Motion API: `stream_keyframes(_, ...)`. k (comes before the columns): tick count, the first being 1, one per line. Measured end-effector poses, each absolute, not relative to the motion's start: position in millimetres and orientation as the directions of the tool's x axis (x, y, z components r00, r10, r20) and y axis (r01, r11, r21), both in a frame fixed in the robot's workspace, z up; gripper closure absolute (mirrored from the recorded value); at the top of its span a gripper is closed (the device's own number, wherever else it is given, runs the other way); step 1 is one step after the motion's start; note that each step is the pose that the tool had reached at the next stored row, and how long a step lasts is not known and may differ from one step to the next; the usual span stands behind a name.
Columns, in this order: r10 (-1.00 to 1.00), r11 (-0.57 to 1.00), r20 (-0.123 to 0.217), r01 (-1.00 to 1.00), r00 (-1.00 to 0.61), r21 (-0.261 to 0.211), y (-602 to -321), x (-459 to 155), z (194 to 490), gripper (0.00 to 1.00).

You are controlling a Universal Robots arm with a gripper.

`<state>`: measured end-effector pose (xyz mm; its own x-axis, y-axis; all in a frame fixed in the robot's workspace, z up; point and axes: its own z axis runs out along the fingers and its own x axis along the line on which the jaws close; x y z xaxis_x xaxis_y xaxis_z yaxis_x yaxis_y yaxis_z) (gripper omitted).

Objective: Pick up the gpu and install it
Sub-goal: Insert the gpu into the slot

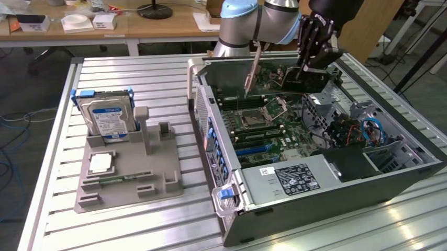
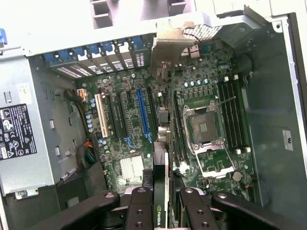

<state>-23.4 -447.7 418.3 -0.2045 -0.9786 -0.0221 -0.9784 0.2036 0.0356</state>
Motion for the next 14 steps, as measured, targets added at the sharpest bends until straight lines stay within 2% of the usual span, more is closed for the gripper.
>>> stream_keyframes(14,-0.996,0.086,-0.022,-0.996,-0.087,0.036,-447.7,-23.4,418.2,0.74)
